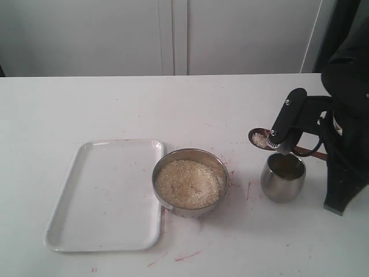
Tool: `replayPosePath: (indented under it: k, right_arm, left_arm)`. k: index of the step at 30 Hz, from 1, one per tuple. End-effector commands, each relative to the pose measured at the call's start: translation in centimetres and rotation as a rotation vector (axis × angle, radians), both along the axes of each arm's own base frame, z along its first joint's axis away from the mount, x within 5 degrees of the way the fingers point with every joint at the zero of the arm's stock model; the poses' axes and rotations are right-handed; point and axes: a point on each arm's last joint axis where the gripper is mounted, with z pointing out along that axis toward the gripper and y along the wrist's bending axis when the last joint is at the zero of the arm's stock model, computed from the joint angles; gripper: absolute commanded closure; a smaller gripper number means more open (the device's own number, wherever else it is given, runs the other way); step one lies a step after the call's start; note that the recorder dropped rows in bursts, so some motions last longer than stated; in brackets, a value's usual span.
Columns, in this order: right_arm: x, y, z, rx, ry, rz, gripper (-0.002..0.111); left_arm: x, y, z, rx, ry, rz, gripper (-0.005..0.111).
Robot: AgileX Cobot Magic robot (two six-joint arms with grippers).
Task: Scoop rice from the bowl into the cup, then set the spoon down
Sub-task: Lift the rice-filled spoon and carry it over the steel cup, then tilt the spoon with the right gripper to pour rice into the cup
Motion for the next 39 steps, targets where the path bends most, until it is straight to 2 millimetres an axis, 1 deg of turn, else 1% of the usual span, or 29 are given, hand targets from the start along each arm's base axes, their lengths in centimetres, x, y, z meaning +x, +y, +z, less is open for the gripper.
replayPosePath:
  k: [1,5,10,18,25,28,34,39]
  right_arm:
    - [-0.6,-0.7,-0.1,-0.024,0.003,0.004,0.108]
    - [-1.0,-1.2,-0.7,-0.076,0.007,0.009,0.108]
    - [-1.2,-1.8,-1.0,-0.129,-0.009,0.008,0.108]
    - [-0.9,-2.2,-0.6,-0.183,-0.054,0.006,0.108]
    - [-0.7,-3.2,-0.5,-0.197,-0.056,-0.029,0.108]
    - [-0.8,-3.4,-0.8,-0.221,-0.050,-0.019,0.108]
    - [-0.6,-3.7,-2.1,-0.286,-0.006,0.004,0.108]
    - [-0.3,-3.9,-1.8,-0.328,-0.035,0.011,0.108]
  left_arm:
    - [0.0,0.0,0.2,0.000,-0.003,0.002,0.092]
    - [0.0,0.0,0.2,0.000,-0.003,0.002,0.092]
    - [0.0,0.0,0.2,0.000,-0.003,0.002,0.092]
    - [0.0,0.0,0.2,0.000,-0.003,0.002,0.092]
    - [0.0,0.0,0.2,0.000,-0.003,0.002,0.092]
    - [0.0,0.0,0.2,0.000,-0.003,0.002,0.092]
    - [0.0,0.0,0.2,0.000,-0.003,0.002,0.092]
    - [0.0,0.0,0.2,0.000,-0.003,0.002,0.092]
